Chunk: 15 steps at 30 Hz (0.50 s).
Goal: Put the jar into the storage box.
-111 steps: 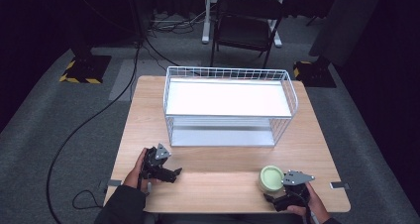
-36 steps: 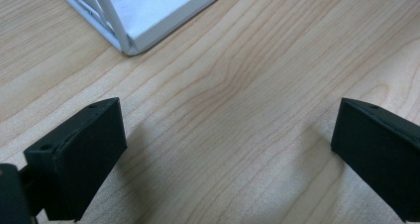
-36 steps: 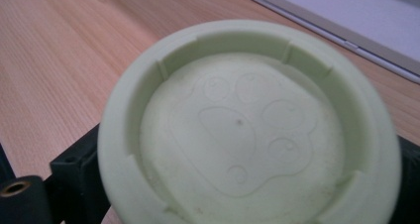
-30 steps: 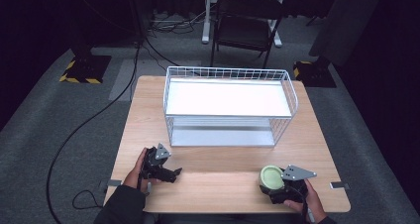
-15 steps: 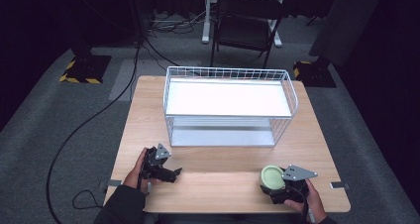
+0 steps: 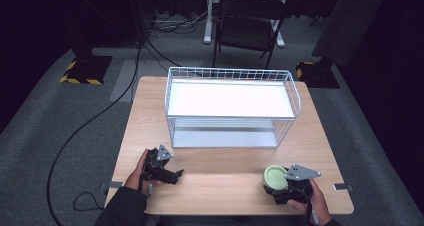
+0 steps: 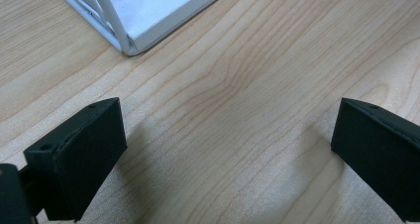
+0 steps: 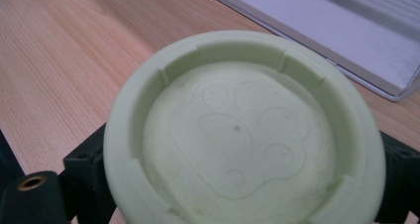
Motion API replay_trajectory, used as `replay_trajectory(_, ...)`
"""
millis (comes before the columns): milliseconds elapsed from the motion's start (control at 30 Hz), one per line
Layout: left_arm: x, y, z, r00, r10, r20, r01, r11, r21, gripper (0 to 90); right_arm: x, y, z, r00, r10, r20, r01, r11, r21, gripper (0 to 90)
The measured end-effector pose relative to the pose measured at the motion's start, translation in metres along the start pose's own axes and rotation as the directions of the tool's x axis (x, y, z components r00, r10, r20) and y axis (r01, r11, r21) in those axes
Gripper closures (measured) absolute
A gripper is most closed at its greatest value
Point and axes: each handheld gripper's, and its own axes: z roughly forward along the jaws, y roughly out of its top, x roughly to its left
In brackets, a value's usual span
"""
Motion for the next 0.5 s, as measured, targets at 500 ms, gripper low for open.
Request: replay_trajectory(500,0.0,0.0,0.0,1.0,0.0,0.0,0.0,1.0,0.0,0.4,-0.005,0.018,-0.013,0.9988,0.007,0.048,-0.007,1.0,-0.015,11.2)
